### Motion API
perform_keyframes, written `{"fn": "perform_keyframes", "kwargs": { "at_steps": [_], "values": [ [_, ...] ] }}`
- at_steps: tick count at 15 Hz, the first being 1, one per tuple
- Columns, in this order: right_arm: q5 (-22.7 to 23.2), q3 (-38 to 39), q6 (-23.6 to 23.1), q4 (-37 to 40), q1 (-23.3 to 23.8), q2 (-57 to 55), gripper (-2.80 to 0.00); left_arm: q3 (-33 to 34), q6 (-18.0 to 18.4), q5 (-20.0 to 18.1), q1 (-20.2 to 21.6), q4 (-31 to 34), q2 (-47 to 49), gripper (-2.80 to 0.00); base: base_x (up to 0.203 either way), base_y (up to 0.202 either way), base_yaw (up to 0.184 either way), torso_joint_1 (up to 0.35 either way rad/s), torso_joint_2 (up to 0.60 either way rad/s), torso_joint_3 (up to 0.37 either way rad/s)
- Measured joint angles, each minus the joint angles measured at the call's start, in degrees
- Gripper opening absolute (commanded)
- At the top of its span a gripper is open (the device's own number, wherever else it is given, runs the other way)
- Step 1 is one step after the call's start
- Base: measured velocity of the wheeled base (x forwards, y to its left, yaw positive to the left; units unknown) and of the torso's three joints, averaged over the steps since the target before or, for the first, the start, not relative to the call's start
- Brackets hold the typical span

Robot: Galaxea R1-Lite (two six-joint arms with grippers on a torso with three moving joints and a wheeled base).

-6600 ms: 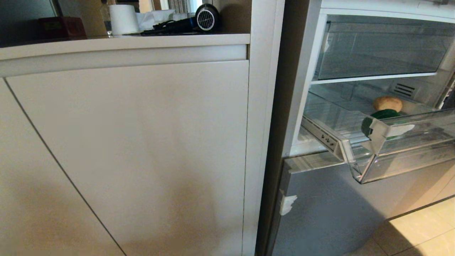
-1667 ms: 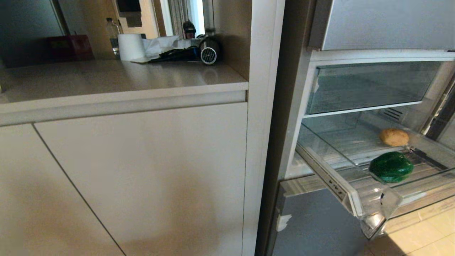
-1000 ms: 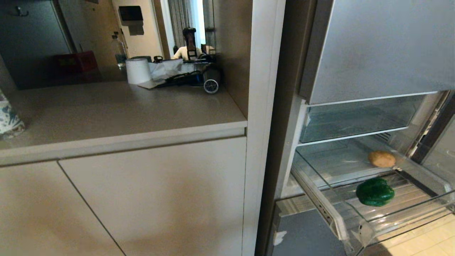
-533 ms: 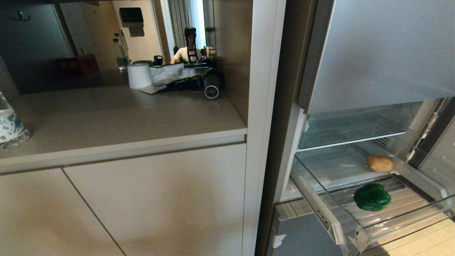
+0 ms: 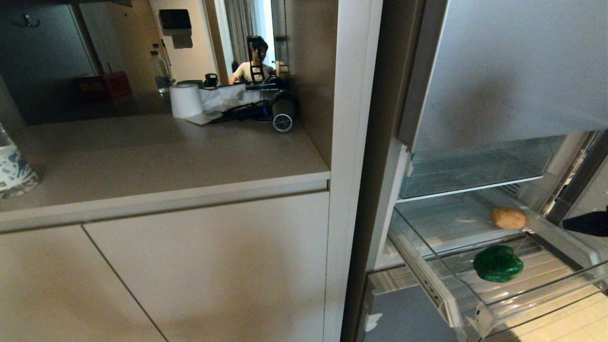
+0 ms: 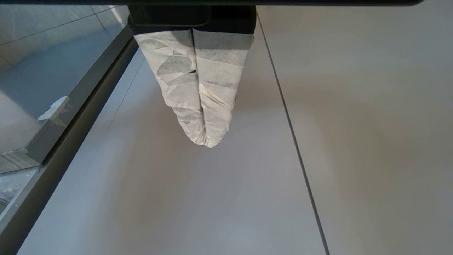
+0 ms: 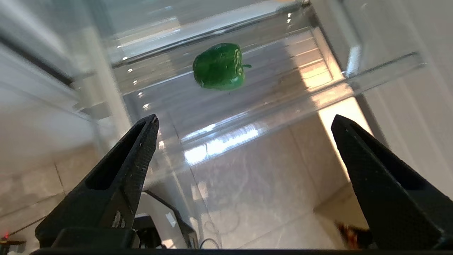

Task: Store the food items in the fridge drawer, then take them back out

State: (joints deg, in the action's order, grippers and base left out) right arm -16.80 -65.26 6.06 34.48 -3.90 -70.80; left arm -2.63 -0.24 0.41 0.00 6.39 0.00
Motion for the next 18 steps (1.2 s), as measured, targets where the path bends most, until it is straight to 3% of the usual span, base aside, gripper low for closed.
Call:
{"fn": "perform_keyframes", "kwargs": {
  "at_steps": [5,9,18],
  "values": [
    [6.99,0.97,-5.22,-7.93,6.49,-12.73,0.00,-0.01,0.00,0.00,0.00,0.00,0.00,-2.80,0.000,0.000,0.000,0.000,0.00,0.000],
    [8.16,1.79,-9.30,-13.98,9.51,-20.20,0.00,-0.01,0.00,0.00,0.00,0.00,0.00,-2.80,0.000,0.000,0.000,0.000,0.00,0.000],
    [12.12,1.50,-13.36,-24.43,10.06,-34.03,0.00,-0.01,0.00,0.00,0.00,0.00,0.00,-2.80,0.000,0.000,0.000,0.000,0.00,0.000]
  ]
}}
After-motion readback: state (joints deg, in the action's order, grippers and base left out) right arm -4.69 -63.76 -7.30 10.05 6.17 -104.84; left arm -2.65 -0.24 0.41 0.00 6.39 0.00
